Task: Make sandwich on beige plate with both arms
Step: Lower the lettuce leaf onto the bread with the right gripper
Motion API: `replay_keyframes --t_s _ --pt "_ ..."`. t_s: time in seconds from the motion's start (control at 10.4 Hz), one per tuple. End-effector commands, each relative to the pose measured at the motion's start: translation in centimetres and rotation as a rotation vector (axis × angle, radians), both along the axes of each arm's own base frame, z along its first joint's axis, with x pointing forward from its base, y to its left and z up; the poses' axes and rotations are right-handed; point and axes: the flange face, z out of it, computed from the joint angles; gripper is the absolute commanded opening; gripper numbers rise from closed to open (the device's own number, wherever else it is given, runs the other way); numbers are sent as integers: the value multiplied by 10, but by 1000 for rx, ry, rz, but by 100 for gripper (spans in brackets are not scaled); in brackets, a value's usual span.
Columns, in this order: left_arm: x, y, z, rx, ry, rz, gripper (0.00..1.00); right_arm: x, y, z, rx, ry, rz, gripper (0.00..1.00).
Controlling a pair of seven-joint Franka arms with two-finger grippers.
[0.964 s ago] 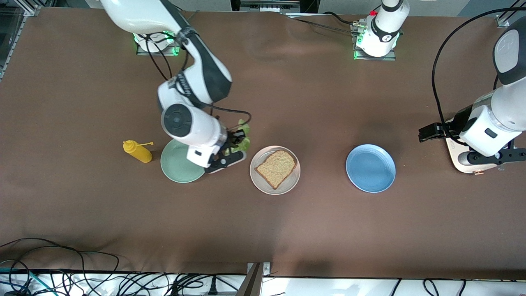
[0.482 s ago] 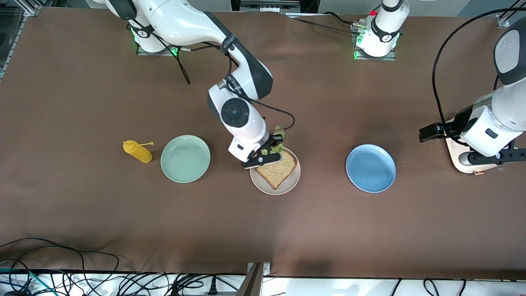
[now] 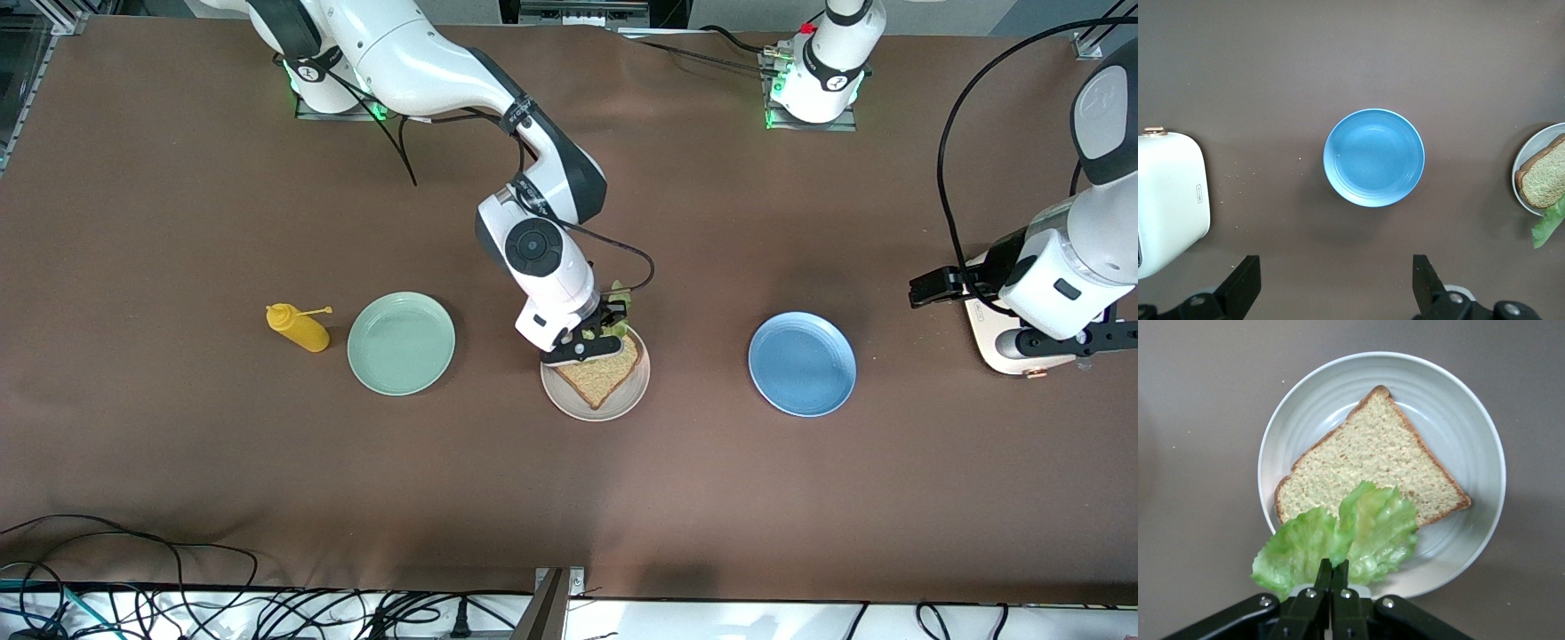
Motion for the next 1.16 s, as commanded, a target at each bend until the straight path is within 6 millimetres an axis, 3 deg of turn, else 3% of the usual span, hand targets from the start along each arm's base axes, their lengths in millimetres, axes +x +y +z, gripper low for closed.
replay_keyframes --t_s 0.0,0.58,0.67,0.77,0.87,1.06 --pt "-2 2 3 14 -1 -8 100 6 1 -3 -5 -14 0 0" --pt "-2 2 2 14 1 -8 100 17 -8 -21 -12 -54 19 2" --pt "-2 4 1 14 2 -5 100 17 -9 -20 -10 -54 17 22" --pt "-2 4 1 14 4 -5 100 17 -8 -20 -9 -56 13 68" --pt "-2 4 0 14 5 -5 100 17 -7 -18 -8 -58 10 100" --pt "-2 5 0 14 7 -3 100 18 -9 -16 -14 -51 5 100"
